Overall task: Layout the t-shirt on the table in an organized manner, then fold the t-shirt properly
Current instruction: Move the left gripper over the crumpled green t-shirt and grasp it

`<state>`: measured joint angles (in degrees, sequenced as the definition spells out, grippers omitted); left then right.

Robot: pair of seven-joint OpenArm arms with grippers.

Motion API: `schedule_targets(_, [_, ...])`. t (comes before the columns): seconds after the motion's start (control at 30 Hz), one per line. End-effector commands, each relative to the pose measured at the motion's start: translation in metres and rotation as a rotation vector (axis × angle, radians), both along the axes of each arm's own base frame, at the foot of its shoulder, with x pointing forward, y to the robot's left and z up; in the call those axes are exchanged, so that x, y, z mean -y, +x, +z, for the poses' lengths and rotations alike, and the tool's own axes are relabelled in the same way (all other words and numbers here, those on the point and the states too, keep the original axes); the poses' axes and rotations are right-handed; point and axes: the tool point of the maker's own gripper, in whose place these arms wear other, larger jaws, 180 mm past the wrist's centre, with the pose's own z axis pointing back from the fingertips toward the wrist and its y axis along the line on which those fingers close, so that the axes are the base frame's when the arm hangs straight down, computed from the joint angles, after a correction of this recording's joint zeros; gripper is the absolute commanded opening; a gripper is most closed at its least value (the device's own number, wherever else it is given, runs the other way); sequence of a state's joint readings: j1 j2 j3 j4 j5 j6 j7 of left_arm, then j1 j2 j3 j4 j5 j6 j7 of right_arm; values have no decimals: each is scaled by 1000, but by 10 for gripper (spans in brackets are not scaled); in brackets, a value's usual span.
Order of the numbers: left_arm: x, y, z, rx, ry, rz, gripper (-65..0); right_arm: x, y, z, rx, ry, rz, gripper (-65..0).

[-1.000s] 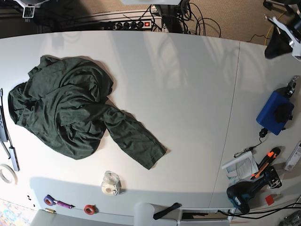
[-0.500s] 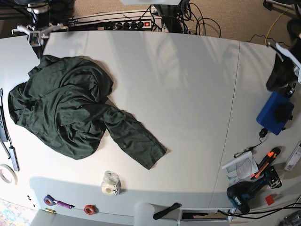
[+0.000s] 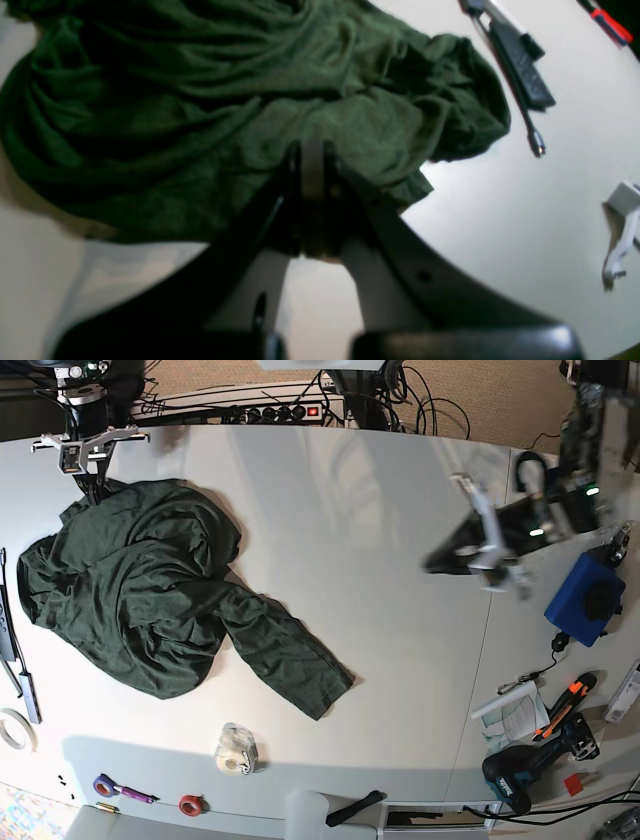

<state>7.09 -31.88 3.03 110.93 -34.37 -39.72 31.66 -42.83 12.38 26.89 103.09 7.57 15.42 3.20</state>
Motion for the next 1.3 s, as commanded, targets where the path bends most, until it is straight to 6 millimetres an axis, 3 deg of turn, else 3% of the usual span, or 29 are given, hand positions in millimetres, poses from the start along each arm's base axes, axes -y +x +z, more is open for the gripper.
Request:
schedule_targets(0.0, [15, 4, 18, 57, -51, -37, -650, 5, 3, 10, 29, -18, -2, -650])
schedule_targets(0.23, [109, -11, 38, 148, -180, -188, -650, 42, -15, 3, -27, -78, -228, -632])
schedule_targets(0.33, [137, -8, 45, 209, -202, -155, -649, 61, -29, 10, -6, -101, -328, -465])
schedule_targets(0.4, [152, -11, 52, 238, -230, -152, -594, 74, -38, 16, 10, -120, -389, -423])
schedule_targets(0.6, [190, -37, 64, 242, -310, -235, -349, 104, -50, 37, 46, -172, -481, -423])
schedule_targets(0.7, [206, -39, 58, 236, -295, -249, -297, 105, -51, 38, 48, -177, -484, -423])
schedule_targets(1.0, [241, -6, -6, 156, -132, -226, -298, 105, -33, 47, 113, -164, -490, -423])
schedule_targets(1.1, [255, 14, -8, 142, -118, -219, -298, 105, -30, 47, 120, -158, -491, -423])
schedule_targets(1.27, [292, 39, 5, 126, -103, -231, -298, 104, -28, 47, 125, -150, -496, -423])
